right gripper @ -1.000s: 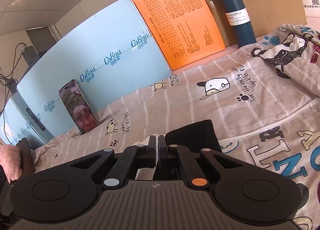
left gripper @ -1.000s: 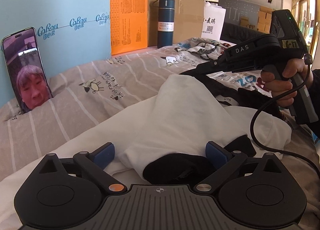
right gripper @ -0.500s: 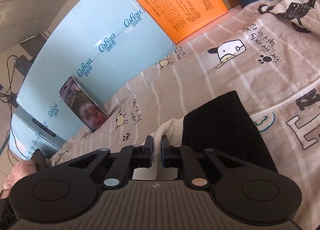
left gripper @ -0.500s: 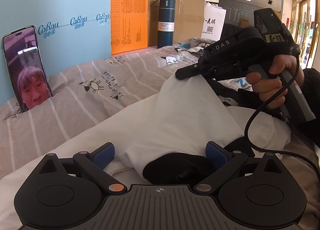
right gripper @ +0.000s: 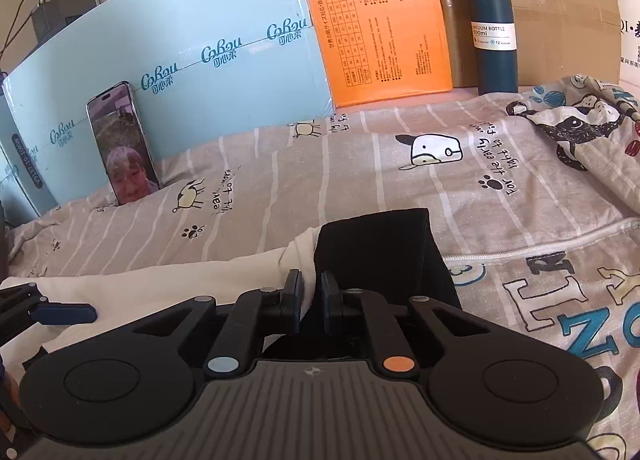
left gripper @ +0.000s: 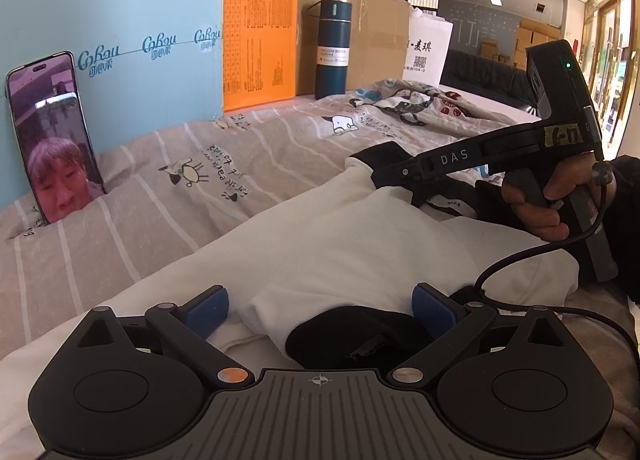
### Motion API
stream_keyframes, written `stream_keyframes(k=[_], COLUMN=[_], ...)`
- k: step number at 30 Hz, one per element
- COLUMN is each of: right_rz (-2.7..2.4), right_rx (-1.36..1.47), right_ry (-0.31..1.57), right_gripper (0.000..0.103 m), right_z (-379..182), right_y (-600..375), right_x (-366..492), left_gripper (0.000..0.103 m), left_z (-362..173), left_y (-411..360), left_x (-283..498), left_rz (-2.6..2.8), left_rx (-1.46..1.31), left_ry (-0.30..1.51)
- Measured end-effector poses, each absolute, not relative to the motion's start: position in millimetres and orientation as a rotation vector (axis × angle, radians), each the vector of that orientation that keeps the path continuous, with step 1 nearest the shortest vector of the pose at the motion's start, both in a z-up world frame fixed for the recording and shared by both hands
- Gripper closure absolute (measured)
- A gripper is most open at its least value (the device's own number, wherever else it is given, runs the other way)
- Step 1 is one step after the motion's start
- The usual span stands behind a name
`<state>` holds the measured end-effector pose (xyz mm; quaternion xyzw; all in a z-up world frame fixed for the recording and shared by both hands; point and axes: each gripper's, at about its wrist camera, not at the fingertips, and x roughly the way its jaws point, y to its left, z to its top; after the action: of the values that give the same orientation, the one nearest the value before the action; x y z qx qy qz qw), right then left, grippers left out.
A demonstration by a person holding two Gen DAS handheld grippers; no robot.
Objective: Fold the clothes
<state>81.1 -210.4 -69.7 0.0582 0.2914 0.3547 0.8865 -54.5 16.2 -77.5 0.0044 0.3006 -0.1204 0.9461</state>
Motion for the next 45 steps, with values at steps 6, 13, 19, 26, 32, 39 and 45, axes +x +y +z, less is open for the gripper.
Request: stream_keyframes(k=[6, 13, 19, 26, 32, 39, 45], right_rz=[0.839, 0.937, 0.832, 1.128, 1.44, 1.435, 1.387], right_rx=[0.262, 0.427, 0.205, -0.107, -0.319, -0.51, -0.662], right_ry=[0.402, 0.15, 0.118, 0.286, 0.385, 0.297, 0.213], right_gripper=[0.049, 0.02, 0.015, 0.013, 0.013, 0.013, 0.013], right_z=[-24.2, 33.0, 59.5, 5.7, -46.0, -70.1, -88.1], right_y=[-250.1, -300.1, -283.7, -179.7, -95.2, -59.5, -33.8], right_x=[53.2, 19.3, -9.8, -54.8, -124.4, -170.5, -204.6], left_gripper=[0.003, 0.003, 0.003, 0.004, 0.011, 0.026, 0.036], left_z=[-40.1, -24.5, -25.2, -12.9, -23.8, -48.8, -68.9], left_y=[48.0, 125.5, 157.7, 179.3, 207.0, 226.7, 236.8], left_x=[-82.5, -140.7, -187.1, -204.8, -174.6, -157.1, -149.1], left_rz=[-0.074, 0.276, 0.366, 0.164, 0.117, 0.189, 0.211], left_rx=[0.081, 0.094, 0.047, -0.206, -0.313, -0.336, -0.358], left_ry=[0.475, 0.443, 0.464, 0.432, 0.503, 0.582, 0.637])
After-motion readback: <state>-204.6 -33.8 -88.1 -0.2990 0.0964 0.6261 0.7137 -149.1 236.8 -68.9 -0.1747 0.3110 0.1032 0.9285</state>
